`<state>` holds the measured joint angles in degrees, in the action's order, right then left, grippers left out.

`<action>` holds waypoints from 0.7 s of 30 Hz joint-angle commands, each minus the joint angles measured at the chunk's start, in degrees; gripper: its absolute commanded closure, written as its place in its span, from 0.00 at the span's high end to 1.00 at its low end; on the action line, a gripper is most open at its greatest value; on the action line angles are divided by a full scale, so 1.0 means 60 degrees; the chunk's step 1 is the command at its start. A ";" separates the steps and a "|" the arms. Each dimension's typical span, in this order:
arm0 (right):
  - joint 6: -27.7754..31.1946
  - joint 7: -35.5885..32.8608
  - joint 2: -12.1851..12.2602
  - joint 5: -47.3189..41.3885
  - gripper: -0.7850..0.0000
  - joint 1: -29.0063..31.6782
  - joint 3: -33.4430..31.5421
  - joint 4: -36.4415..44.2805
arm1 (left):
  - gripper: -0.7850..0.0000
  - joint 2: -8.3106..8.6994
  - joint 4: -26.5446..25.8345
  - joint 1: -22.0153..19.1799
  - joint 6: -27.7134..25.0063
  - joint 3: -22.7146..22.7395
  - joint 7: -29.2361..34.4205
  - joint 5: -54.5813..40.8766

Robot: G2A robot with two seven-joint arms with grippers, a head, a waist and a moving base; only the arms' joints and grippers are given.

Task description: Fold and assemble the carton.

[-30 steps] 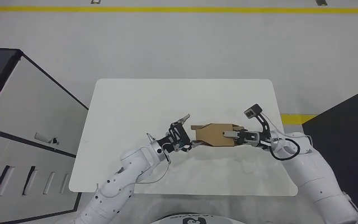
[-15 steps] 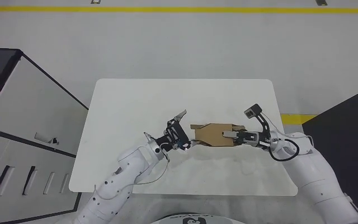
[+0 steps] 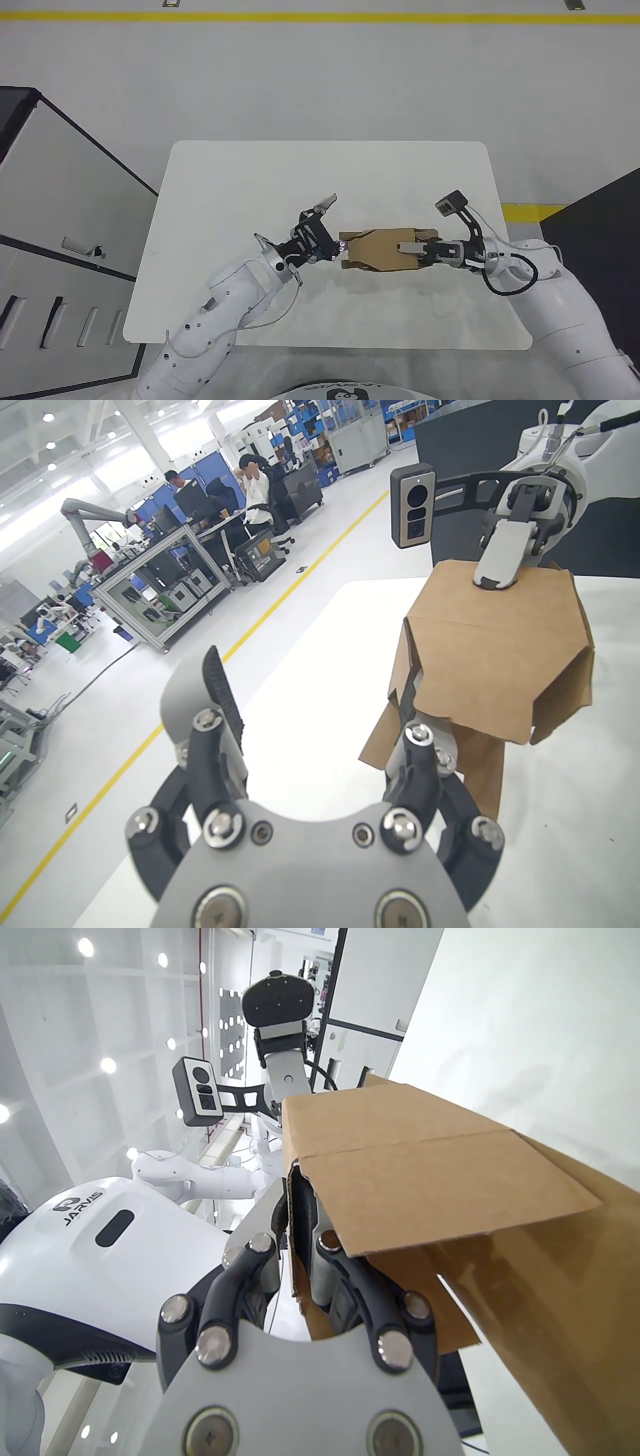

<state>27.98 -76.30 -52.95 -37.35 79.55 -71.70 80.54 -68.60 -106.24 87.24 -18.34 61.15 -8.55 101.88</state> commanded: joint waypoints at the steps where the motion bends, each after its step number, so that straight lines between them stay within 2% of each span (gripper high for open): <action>1: -0.0035 -0.0034 0.0011 0.0074 0.00 0.0015 0.0002 0.0044 | 0.88 0.0006 -0.0062 0.0008 0.0028 0.0007 0.0032 0.0040; 15: -0.0124 -0.0125 0.0077 0.0064 0.00 0.0080 0.0130 0.0317 | 0.84 0.0051 -0.0093 -0.0003 0.0144 0.0127 0.0116 0.0263; 21: -0.0197 -0.0198 0.0136 0.0110 0.00 0.0108 0.0204 0.0534 | 0.85 0.0059 -0.0018 -0.0033 0.0198 0.0145 0.0077 0.0295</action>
<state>26.88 -77.41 -52.20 -36.88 80.19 -70.56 83.52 -68.25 -106.46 87.10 -17.23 62.08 -8.06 103.60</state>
